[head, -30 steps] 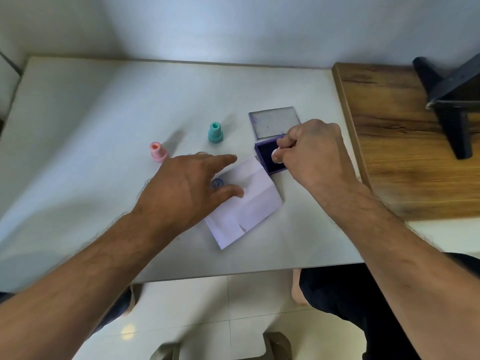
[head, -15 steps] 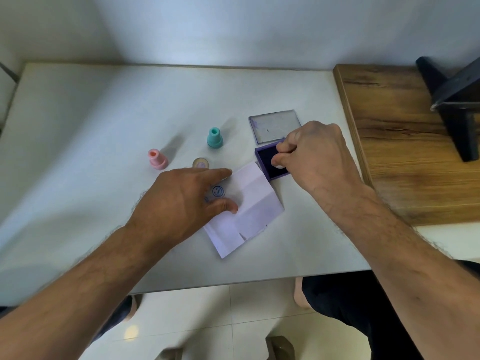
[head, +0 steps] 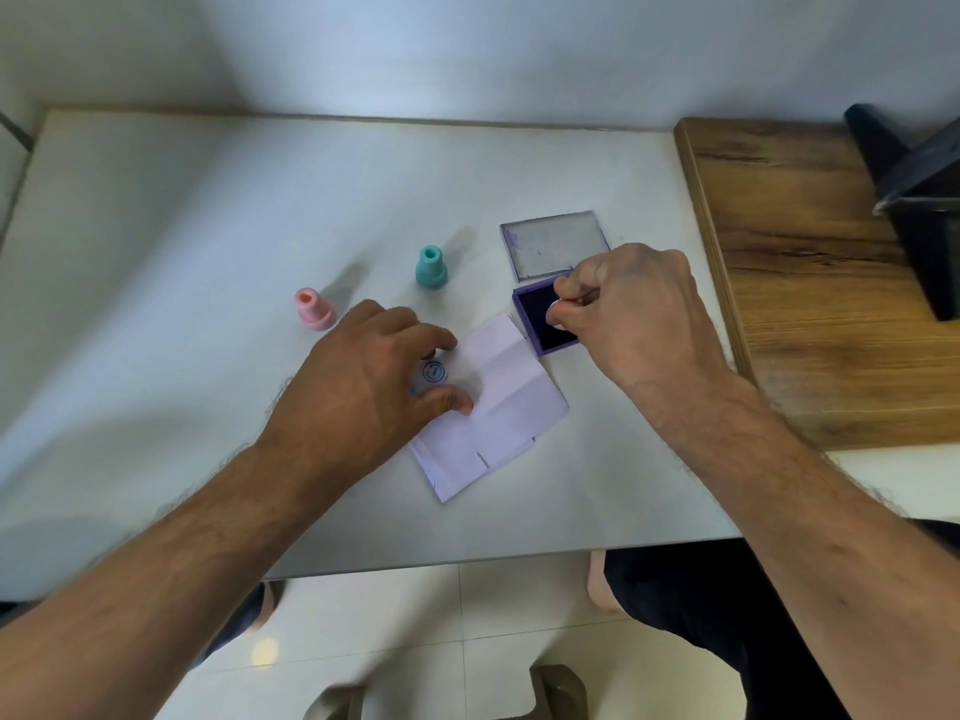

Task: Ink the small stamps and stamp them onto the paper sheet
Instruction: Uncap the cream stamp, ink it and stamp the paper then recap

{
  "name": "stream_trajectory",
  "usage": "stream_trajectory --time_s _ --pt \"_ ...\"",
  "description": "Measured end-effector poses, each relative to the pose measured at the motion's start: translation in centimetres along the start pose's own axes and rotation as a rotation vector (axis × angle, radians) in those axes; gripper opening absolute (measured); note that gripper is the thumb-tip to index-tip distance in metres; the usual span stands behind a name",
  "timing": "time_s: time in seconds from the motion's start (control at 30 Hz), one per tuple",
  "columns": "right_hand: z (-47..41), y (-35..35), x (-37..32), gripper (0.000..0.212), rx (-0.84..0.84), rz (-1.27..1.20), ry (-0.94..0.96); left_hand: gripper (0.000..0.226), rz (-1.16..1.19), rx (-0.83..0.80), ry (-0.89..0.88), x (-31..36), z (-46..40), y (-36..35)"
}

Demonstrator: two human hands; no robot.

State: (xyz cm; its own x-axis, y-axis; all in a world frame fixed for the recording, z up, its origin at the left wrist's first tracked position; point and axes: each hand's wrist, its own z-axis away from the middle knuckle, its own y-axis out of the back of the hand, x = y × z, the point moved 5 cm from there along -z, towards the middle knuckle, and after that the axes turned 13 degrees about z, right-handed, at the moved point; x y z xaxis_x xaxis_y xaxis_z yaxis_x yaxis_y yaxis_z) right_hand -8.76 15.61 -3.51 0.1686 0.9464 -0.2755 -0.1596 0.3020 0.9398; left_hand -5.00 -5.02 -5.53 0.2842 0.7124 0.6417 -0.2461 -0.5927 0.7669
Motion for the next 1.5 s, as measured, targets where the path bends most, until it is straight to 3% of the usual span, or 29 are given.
stream_trajectory --time_s 0.27,0.33,0.4,0.47,0.57,0.8,1.27,1.5 --pt "1.2 0.6 -0.3 0.03 0.175 -0.081 0.013 0.045 0.043 -0.006 0.047 -0.5 0.0 -0.1" --pt "1.8 0.7 -0.9 0.032 0.201 -0.301 -0.029 0.044 0.049 -0.015 0.058 -0.6 -0.1 -0.1" --pt "2.6 -0.3 -2.1 0.033 0.099 -0.609 -0.085 0.043 0.056 -0.023 0.076 -0.7 -0.1 -0.1" --pt "3.3 -1.5 -2.9 0.027 0.032 -0.76 -0.104 0.044 0.056 -0.014 0.082 -0.7 -0.1 0.0" --pt "3.7 -2.4 -3.1 0.023 0.077 -0.654 -0.074 0.055 0.042 0.0 0.103 -0.4 0.0 0.1" --pt "4.4 -3.3 -4.3 0.029 0.147 -0.376 0.191 0.071 0.055 0.036 0.135 -0.4 0.0 0.2" --pt "4.6 -4.0 -5.4 0.028 0.197 -0.128 0.359 0.068 0.038 0.019 0.155 0.0 0.0 0.6" --pt "4.0 -4.1 -5.8 0.014 0.097 -0.105 0.351 0.059 -0.019 -0.156 0.239 -0.3 -0.7 1.4"
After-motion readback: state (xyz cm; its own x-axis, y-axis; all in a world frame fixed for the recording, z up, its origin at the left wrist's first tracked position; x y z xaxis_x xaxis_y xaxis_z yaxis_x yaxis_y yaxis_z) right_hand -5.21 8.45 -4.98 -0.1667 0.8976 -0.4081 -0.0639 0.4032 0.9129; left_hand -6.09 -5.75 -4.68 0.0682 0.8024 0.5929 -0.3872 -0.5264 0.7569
